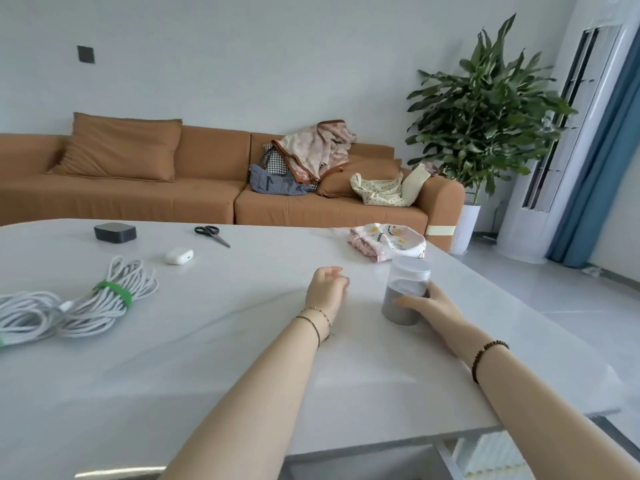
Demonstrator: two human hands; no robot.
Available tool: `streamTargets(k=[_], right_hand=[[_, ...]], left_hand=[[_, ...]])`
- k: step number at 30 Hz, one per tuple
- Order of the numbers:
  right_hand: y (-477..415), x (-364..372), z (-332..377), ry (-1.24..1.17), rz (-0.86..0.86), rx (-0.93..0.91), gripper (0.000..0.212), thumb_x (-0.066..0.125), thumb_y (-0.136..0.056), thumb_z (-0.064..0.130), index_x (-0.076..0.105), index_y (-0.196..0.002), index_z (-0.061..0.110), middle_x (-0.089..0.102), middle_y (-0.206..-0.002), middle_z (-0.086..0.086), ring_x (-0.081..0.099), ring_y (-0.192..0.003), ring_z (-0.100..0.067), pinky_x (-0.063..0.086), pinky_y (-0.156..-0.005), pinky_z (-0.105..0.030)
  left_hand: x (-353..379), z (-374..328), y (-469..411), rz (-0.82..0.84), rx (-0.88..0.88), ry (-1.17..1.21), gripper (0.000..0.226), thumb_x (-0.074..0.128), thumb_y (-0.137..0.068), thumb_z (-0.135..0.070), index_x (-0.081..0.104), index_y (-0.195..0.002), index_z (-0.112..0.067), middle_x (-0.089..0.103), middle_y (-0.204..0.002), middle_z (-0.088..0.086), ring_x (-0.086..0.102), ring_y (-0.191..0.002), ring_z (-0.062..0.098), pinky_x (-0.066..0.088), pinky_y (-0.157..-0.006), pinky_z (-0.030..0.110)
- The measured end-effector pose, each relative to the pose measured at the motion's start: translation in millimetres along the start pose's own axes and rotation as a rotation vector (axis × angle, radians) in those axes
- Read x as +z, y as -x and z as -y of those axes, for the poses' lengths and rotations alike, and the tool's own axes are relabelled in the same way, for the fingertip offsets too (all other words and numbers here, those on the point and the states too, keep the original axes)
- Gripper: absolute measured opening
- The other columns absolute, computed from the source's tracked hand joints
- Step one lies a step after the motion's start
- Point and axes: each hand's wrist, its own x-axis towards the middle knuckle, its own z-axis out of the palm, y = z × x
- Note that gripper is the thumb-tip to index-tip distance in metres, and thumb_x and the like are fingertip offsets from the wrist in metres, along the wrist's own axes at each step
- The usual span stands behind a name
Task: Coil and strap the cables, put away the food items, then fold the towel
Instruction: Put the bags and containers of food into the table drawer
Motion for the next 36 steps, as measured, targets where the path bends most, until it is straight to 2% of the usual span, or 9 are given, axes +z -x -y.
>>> streamTargets(k=[2,4,10,12,15,20,24,29,36], right_hand=[[34.4,4.7,14.8,-0.037,0.072,0.003,0.030,0.079,-0.082,0.021,0.063,-0.107,0.027,0.072,-0.110,0.002,0.067,-0.099,-0.013,0.052,-0.083,-0.028],[67.5,7.6,24.7,-0.062,0.125,0.019,0.047,0.084,-0.069,0.039,0.066,-0.110,0.025,0.074,-0.110,-0.001,0.068,-0.102,-0.017,0.053,-0.092,-0.034],[180.1,29.7,75.2,0.310,0.440,-0.233,0.049,0.084,-0.066,0.044,0.069,-0.110,0.033,0.073,-0.106,0.017,0.066,-0.099,-0.005,0.049,-0.088,-0.026],[216.3,38.9,83.4,0.387,0.513,-0.331,0.040,0.087,-0.074,0.026,0.067,-0.108,0.035,0.070,-0.092,0.022,0.061,-0.082,0.002,0.047,-0.075,-0.019],[261.2,54.6,86.6,0.453,0.516,-0.413,0.049,0.085,-0.068,0.021,0.063,-0.111,0.031,0.067,-0.092,0.011,0.060,-0.080,-0.011,0.051,-0.073,-0.031],[293.8,82.6,68.8,0.575,0.470,-0.263,0.039,0.082,-0.061,0.026,0.060,-0.091,0.034,0.064,-0.072,0.021,0.052,-0.058,-0.002,0.044,-0.054,-0.017],[290.1,98.4,40.7,0.553,0.472,-0.064,0.035,0.082,-0.061,0.022,0.053,-0.079,0.013,0.060,-0.062,0.007,0.060,-0.052,-0.007,0.053,-0.052,-0.025],[285.5,115.8,19.8,0.534,0.599,0.114,0.049,0.081,-0.066,0.022,0.061,-0.101,-0.006,0.073,-0.071,-0.014,0.070,-0.062,-0.020,0.063,-0.077,-0.038],[276.2,121.1,18.7,0.537,0.742,0.074,0.043,0.082,-0.073,0.019,0.067,-0.108,-0.001,0.074,-0.105,-0.015,0.073,-0.080,-0.015,0.062,-0.082,-0.033]], left_hand=[[-8.3,-8.9,32.0,0.165,-0.135,0.237,0.013,0.051,-0.100,-0.002,0.058,-0.109,-0.008,0.060,-0.103,0.009,0.066,-0.090,0.021,0.055,-0.076,0.024],[-25.0,-8.1,70.2,0.264,-0.123,0.160,0.017,0.052,-0.099,0.003,0.059,-0.113,-0.003,0.061,-0.108,0.009,0.069,-0.094,0.022,0.058,-0.084,0.025],[-117.3,-23.1,147.0,0.322,0.085,-0.171,0.028,0.044,-0.096,0.013,0.065,-0.102,-0.002,0.066,-0.101,0.012,0.068,-0.095,0.020,0.056,-0.096,0.030],[-145.0,-22.0,176.5,0.342,0.161,-0.430,0.026,0.052,-0.094,0.007,0.068,-0.100,-0.013,0.072,-0.103,0.003,0.068,-0.099,0.013,0.053,-0.100,0.030],[-174.5,-23.5,223.3,0.402,0.290,-0.743,0.030,0.059,-0.093,0.000,0.071,-0.102,-0.026,0.070,-0.110,-0.009,0.066,-0.105,0.003,0.050,-0.098,0.021],[-199.1,-32.1,282.6,0.456,0.502,-0.987,0.020,0.065,-0.096,-0.016,0.071,-0.110,-0.028,0.064,-0.110,-0.017,0.060,-0.107,0.001,0.042,-0.095,0.012],[-211.9,-12.2,301.2,0.645,0.400,-1.341,0.052,0.049,-0.098,-0.057,0.049,-0.144,-0.033,0.042,-0.152,-0.016,0.033,-0.141,-0.002,0.021,-0.119,0.020],[-224.3,-1.8,293.6,0.590,0.266,-1.407,0.049,0.041,-0.107,-0.027,0.033,-0.156,-0.031,0.021,-0.164,-0.015,0.015,-0.151,0.003,0.006,-0.120,0.017],[-236.8,12.4,284.2,0.599,0.180,-1.401,0.058,0.047,-0.105,-0.031,0.024,-0.158,-0.028,0.014,-0.166,-0.014,0.006,-0.152,0.003,0.002,-0.120,0.019]])
